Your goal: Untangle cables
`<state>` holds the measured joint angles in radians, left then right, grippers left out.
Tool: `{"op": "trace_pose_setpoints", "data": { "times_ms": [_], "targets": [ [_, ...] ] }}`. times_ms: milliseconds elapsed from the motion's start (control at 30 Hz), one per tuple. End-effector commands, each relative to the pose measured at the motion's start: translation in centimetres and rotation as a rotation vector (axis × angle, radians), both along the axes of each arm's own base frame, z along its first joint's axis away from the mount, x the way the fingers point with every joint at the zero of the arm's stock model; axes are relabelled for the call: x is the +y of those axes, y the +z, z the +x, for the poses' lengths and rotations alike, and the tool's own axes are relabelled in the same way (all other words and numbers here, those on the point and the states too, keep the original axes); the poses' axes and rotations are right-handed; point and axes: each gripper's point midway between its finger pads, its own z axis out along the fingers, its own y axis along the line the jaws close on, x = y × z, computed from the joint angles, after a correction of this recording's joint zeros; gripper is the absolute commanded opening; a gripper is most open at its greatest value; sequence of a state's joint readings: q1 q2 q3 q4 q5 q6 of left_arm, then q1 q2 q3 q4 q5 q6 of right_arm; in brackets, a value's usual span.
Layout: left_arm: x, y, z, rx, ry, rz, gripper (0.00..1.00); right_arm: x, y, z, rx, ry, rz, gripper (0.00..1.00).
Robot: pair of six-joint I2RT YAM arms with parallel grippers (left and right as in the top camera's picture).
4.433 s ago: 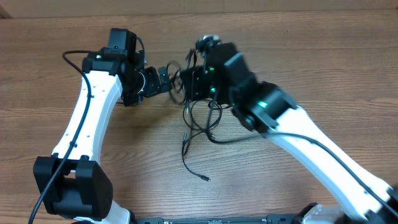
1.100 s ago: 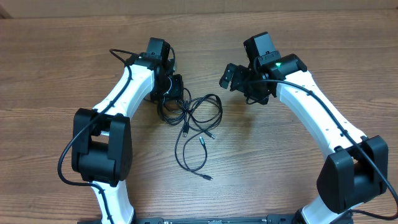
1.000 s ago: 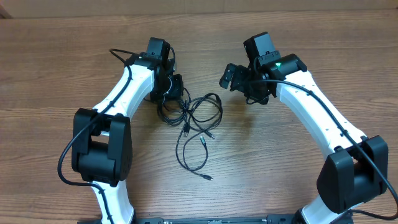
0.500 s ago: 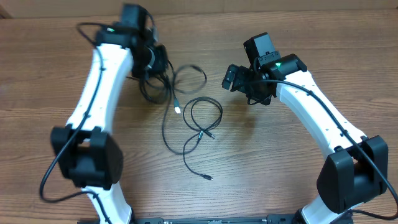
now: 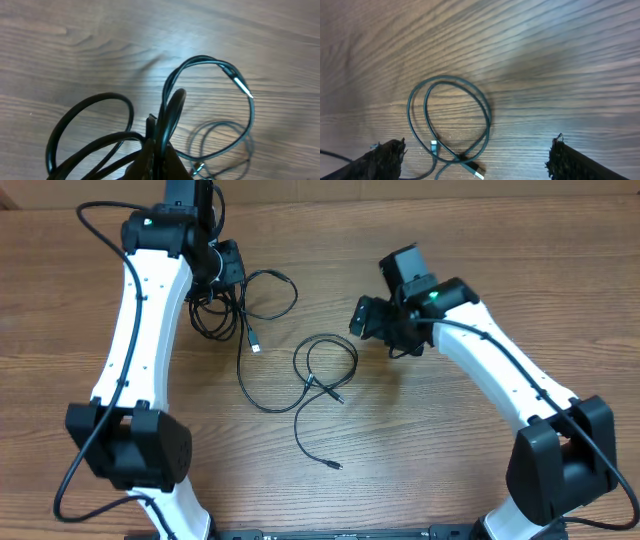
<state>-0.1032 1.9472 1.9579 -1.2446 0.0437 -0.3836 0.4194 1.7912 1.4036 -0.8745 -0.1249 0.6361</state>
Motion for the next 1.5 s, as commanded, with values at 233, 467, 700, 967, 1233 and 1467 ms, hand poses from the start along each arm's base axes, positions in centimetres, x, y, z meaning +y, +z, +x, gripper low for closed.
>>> {"op": "trace_pose_setpoints", "data": {
  "times_ms": [233, 467, 700, 967, 1233, 1467],
  "targets": [
    [-0.1, -8.1, -0.2, 0.223, 0.014, 0.034, 0.04, 1.0, -4.2, -2.2, 0.057, -0.028, 0.068, 0.79],
    [-2.4, -10.1, -0.4, 0.279, -0.029, -0.082, 0.05, 1.2, -5.4, -2.5, 0.059, -0.024, 0.068, 0.6],
    [-3.6, -10.2, -0.6, 0.277, -0.058, -0.067, 0.27, 2.6, -6.7, -2.9, 0.077, -0.031, 0.061, 0.6],
    [-3.6, -10.2, -0.9, 0.286, -0.062, -0.042, 0.73, 2.9, -8.1, -3.2, 0.115, -0.097, 0.047, 0.63],
    [-3.6, -10.2, -0.9, 0.289, -0.063, -0.042, 0.85, 5.3, -9.1, -4.7, 0.117, -0.033, 0.04, 0.54],
    [-3.6, -10.2, -1.0, 0.29, -0.064, -0.042, 0.86, 6.3, -10.8, -5.4, 0.139, -0.043, 0.024, 0.48]
  ]
}}
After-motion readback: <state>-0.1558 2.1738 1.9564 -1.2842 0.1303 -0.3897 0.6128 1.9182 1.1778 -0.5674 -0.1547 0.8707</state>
